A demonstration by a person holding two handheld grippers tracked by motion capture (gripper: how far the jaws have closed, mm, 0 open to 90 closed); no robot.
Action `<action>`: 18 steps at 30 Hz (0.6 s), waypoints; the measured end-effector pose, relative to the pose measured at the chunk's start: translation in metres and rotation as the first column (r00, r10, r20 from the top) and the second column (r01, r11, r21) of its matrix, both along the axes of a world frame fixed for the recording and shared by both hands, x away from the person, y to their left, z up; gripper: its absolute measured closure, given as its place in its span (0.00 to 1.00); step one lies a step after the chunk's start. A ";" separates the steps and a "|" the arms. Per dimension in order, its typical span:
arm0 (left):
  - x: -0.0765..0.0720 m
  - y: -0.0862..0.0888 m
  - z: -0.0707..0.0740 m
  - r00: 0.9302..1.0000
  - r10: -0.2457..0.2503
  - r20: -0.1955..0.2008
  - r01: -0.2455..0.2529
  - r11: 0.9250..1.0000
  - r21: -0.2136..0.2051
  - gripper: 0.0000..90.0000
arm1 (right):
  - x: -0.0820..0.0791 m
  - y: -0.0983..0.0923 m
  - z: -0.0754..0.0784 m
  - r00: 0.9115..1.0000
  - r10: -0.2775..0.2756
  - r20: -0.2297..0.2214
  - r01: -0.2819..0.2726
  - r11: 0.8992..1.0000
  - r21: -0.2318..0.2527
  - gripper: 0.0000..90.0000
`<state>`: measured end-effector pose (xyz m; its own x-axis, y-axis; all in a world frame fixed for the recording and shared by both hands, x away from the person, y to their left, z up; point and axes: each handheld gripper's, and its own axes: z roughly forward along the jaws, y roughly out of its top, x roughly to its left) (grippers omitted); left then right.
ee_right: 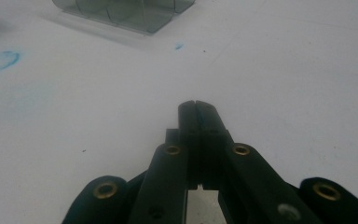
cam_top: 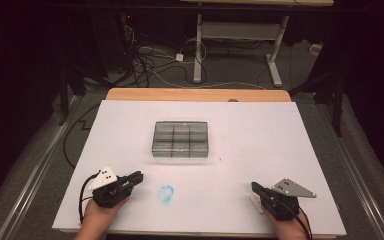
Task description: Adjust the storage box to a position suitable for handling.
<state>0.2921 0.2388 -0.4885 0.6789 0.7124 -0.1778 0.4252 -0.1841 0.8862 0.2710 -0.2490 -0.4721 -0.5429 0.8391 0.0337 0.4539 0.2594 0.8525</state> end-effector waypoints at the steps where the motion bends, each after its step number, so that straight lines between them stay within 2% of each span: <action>1: 0.000 0.000 0.000 1.000 -0.001 -0.002 0.001 1.000 -0.003 0.94 | -0.001 0.001 0.000 1.000 0.002 0.000 -0.002 1.000 -0.002 1.00; 3: 0.000 0.000 0.000 1.000 -0.006 -0.001 0.006 1.000 -0.005 0.97 | -0.001 0.001 0.000 1.000 0.003 -0.001 -0.003 1.000 -0.007 1.00; 7: 0.000 0.000 0.000 1.000 -0.010 0.004 0.010 1.000 -0.003 0.97 | -0.001 0.003 -0.001 1.000 0.010 0.005 -0.010 1.000 -0.016 1.00; 13: 0.003 0.001 0.002 0.999 0.031 -0.034 -0.032 0.999 -0.017 0.97 | -0.001 0.006 0.000 1.000 0.011 0.014 -0.011 1.000 -0.020 1.00; 14: 0.004 0.002 0.003 0.999 0.035 -0.039 -0.036 0.999 -0.016 0.97 | 0.000 0.006 0.001 1.000 0.008 0.010 -0.008 1.000 -0.004 1.00; 15: 0.005 0.003 0.005 0.998 0.045 -0.037 -0.045 0.999 -0.012 0.97 | 0.002 0.006 0.003 1.000 0.012 0.013 -0.012 1.000 -0.007 1.00; 17: 0.012 0.006 0.011 0.996 0.062 -0.059 -0.064 0.998 -0.028 0.97 | 0.006 0.007 0.005 1.000 0.024 0.003 -0.024 1.000 -0.011 1.00; 18: 0.016 0.007 0.015 0.995 0.075 -0.061 -0.077 0.996 -0.036 0.97 | 0.009 0.007 0.007 0.999 0.033 0.007 -0.032 0.999 -0.029 1.00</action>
